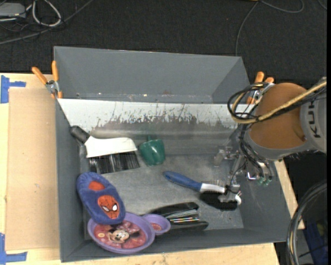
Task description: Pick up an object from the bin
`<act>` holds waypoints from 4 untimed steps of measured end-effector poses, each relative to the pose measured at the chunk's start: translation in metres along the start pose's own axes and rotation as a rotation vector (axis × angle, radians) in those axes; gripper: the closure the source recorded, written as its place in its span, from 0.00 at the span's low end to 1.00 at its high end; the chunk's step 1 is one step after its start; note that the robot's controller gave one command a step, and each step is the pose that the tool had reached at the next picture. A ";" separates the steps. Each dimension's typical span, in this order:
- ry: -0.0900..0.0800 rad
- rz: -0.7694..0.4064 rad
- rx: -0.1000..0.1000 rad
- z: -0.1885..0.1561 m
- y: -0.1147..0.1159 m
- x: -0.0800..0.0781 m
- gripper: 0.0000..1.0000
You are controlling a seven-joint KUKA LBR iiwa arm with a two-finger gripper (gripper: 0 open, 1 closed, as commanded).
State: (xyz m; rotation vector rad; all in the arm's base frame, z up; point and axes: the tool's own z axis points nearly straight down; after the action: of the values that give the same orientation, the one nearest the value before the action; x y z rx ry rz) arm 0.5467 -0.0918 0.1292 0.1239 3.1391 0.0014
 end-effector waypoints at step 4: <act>0.003 0.125 -0.001 0.060 -0.034 -0.033 1.00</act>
Offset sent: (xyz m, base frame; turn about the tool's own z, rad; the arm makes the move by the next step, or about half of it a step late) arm -0.0040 -0.0003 -0.0240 0.1186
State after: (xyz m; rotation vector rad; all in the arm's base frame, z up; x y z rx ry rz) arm 0.5773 -0.1284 0.0693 0.3196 3.1285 0.0034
